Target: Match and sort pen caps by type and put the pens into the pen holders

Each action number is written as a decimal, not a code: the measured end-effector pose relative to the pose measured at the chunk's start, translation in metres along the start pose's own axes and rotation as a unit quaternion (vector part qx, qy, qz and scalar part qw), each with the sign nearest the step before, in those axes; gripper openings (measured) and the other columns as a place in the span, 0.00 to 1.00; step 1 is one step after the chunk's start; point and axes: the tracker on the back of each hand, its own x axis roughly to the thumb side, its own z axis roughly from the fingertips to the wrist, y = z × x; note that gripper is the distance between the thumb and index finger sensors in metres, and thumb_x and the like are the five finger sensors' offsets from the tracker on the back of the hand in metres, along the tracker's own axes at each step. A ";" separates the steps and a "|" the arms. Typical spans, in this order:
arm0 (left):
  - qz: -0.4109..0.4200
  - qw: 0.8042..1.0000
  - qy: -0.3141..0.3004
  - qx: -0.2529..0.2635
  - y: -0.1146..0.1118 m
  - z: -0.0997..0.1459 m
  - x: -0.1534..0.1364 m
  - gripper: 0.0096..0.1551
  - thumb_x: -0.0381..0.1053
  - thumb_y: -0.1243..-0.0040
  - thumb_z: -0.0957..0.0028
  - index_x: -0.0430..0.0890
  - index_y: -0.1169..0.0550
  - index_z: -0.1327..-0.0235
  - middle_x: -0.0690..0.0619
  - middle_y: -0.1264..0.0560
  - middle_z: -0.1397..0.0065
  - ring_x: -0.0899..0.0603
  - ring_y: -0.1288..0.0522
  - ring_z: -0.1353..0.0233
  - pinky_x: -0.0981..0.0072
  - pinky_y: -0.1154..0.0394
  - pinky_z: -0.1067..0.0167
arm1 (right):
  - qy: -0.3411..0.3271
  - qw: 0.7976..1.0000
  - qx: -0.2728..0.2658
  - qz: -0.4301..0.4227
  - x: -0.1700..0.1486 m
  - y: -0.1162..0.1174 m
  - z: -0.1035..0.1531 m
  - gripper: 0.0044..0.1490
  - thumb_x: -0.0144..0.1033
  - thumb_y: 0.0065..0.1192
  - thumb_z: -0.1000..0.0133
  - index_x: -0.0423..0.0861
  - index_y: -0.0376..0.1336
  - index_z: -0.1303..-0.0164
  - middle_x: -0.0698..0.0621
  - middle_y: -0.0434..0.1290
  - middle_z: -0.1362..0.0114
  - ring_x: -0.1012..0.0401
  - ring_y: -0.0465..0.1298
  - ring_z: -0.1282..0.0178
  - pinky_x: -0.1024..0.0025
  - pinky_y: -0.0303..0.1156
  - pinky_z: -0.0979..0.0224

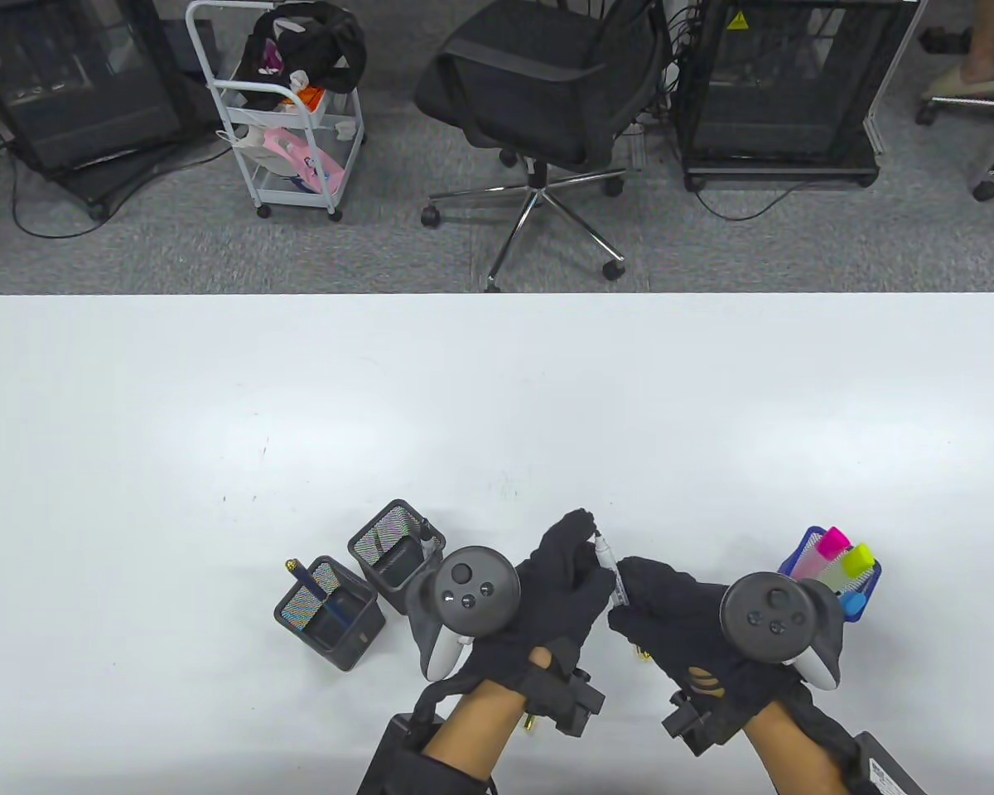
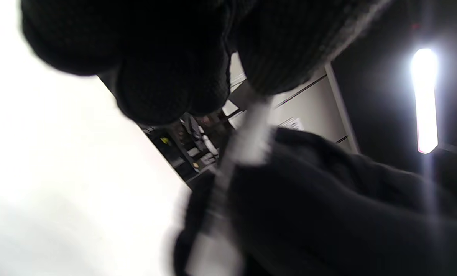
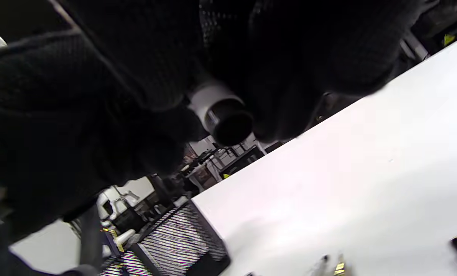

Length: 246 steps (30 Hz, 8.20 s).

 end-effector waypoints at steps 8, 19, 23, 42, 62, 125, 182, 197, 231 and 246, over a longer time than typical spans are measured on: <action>-0.373 0.915 0.139 -0.070 -0.014 -0.009 -0.034 0.31 0.46 0.27 0.51 0.43 0.20 0.33 0.36 0.17 0.35 0.37 0.11 0.53 0.40 0.18 0.56 | 0.032 0.999 -0.007 0.011 -0.017 -0.009 -0.002 0.38 0.42 0.79 0.54 0.37 0.67 0.39 0.41 0.83 0.45 0.50 0.88 0.52 0.58 0.85 0.50; -0.513 0.831 0.182 -0.116 -0.051 -0.016 -0.068 0.26 0.45 0.24 0.53 0.42 0.15 0.40 0.34 0.13 0.41 0.36 0.11 0.53 0.42 0.17 0.56 | 0.039 0.999 -0.005 0.023 -0.020 -0.010 -0.002 0.37 0.42 0.79 0.53 0.37 0.67 0.39 0.41 0.83 0.45 0.50 0.89 0.52 0.57 0.85 0.50; -0.523 0.823 0.185 -0.121 -0.052 -0.019 -0.073 0.25 0.45 0.22 0.55 0.41 0.13 0.43 0.33 0.13 0.45 0.37 0.10 0.55 0.43 0.17 0.56 | 0.039 0.999 -0.002 0.026 -0.020 -0.010 -0.002 0.37 0.42 0.79 0.53 0.37 0.67 0.39 0.41 0.83 0.46 0.50 0.89 0.52 0.57 0.85 0.50; -0.329 0.934 0.061 -0.123 -0.010 0.002 -0.005 0.29 0.44 0.34 0.50 0.41 0.19 0.33 0.33 0.17 0.40 0.44 0.15 0.60 0.46 0.18 0.61 | 0.021 0.999 0.014 0.038 -0.012 -0.006 -0.002 0.37 0.41 0.76 0.52 0.37 0.65 0.37 0.39 0.82 0.43 0.48 0.87 0.50 0.56 0.84 0.48; 0.155 0.986 0.017 0.062 0.066 0.056 -0.052 0.22 0.45 0.29 0.51 0.40 0.15 0.44 0.36 0.12 0.46 0.42 0.08 0.62 0.48 0.14 0.66 | -0.109 0.976 0.100 0.159 0.049 0.042 0.011 0.36 0.40 0.74 0.51 0.40 0.64 0.34 0.41 0.81 0.41 0.49 0.86 0.48 0.52 0.82 0.43; -0.467 0.871 0.127 0.083 0.076 0.008 -0.041 0.25 0.49 0.31 0.49 0.43 0.15 0.39 0.39 0.12 0.40 0.33 0.16 0.42 0.27 0.28 0.43 | -0.027 0.972 0.029 0.233 0.010 0.004 0.000 0.37 0.46 0.69 0.47 0.40 0.62 0.32 0.39 0.78 0.37 0.47 0.84 0.43 0.48 0.80 0.40; -0.446 0.885 0.087 -0.106 -0.060 0.016 -0.026 0.34 0.53 0.23 0.58 0.36 0.15 0.43 0.38 0.09 0.53 0.44 0.11 0.66 0.40 0.17 0.60 | 0.016 0.969 0.041 0.241 0.001 0.001 0.000 0.38 0.47 0.68 0.47 0.39 0.61 0.32 0.38 0.78 0.37 0.47 0.84 0.43 0.48 0.80 0.40; -0.118 0.992 -0.051 -0.003 0.005 0.037 -0.003 0.32 0.51 0.27 0.53 0.38 0.19 0.37 0.39 0.12 0.46 0.43 0.12 0.58 0.39 0.18 0.53 | 0.020 0.998 0.054 -0.013 0.010 0.011 0.001 0.35 0.51 0.64 0.48 0.38 0.69 0.40 0.40 0.84 0.46 0.49 0.89 0.52 0.54 0.85 0.49; -0.530 0.831 0.119 -0.123 -0.061 0.010 -0.051 0.31 0.46 0.23 0.55 0.41 0.18 0.36 0.35 0.13 0.42 0.38 0.11 0.56 0.40 0.19 0.58 | 0.060 0.998 0.034 -0.015 -0.006 0.011 0.000 0.38 0.50 0.76 0.52 0.36 0.66 0.42 0.42 0.83 0.49 0.51 0.88 0.55 0.55 0.84 0.49; -0.435 0.878 0.121 -0.157 -0.054 0.012 -0.057 0.33 0.45 0.31 0.51 0.40 0.22 0.30 0.34 0.16 0.41 0.40 0.15 0.55 0.39 0.20 0.54 | 0.059 0.997 0.050 0.019 -0.005 0.015 0.000 0.41 0.44 0.79 0.53 0.36 0.63 0.37 0.40 0.81 0.44 0.49 0.86 0.51 0.53 0.82 0.45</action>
